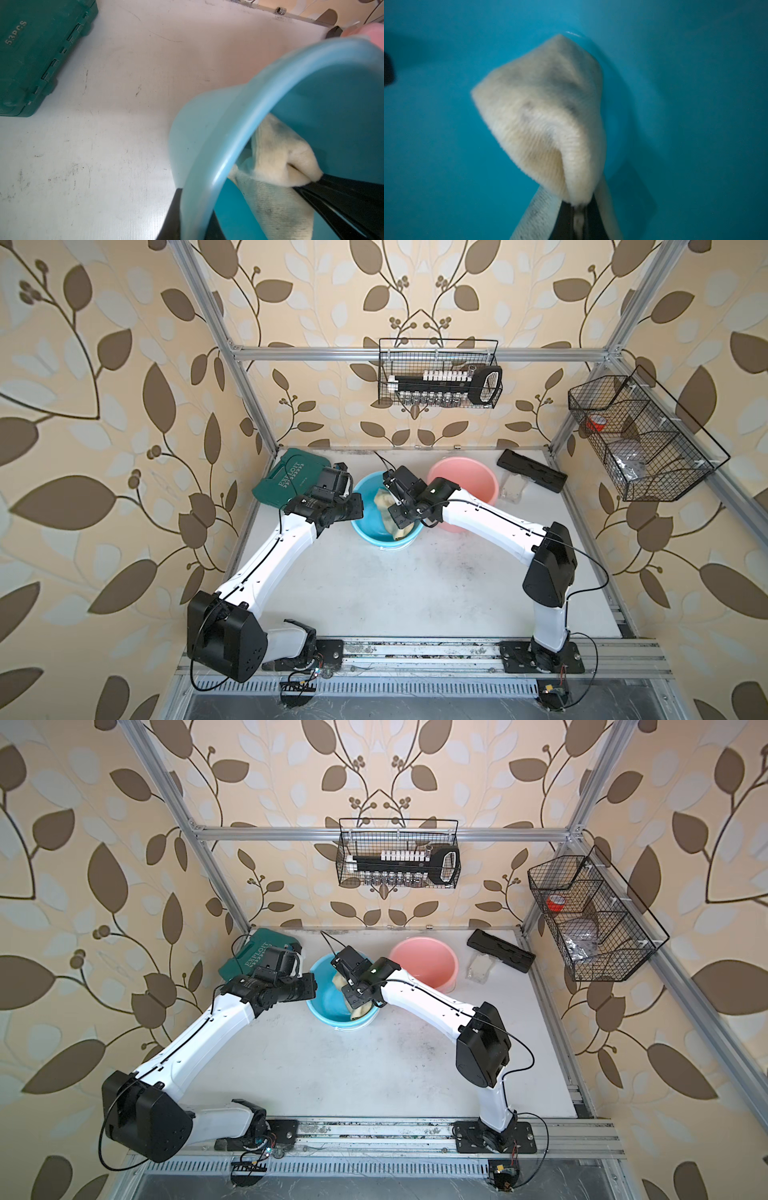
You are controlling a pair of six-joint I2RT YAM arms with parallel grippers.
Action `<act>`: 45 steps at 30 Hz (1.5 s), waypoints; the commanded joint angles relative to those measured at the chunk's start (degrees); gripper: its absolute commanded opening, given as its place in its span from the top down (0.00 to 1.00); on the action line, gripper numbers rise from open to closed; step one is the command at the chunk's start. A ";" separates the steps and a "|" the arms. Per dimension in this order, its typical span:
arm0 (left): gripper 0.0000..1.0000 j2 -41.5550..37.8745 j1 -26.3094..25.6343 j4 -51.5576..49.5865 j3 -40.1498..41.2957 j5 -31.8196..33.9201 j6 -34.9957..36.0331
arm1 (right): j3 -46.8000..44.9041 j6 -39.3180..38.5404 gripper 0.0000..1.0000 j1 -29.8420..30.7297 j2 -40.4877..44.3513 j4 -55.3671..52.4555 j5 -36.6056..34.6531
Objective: Wipe the inside of the bucket with a cloth
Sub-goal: Wipe the dirt from the inside of the bucket.
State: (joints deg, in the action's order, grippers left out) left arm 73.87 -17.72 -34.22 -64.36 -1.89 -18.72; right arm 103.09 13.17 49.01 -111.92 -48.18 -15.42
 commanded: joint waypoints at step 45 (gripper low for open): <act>1.00 -5.42 -1.97 0.56 4.44 -10.21 -8.98 | 26.22 7.01 1.00 -4.06 -30.68 -12.77 8.59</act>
State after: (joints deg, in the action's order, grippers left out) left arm 71.11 -18.31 -30.63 -59.61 -4.29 -27.92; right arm 128.53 16.62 46.46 -140.22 -62.30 -11.92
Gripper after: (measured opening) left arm 0.123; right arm 0.050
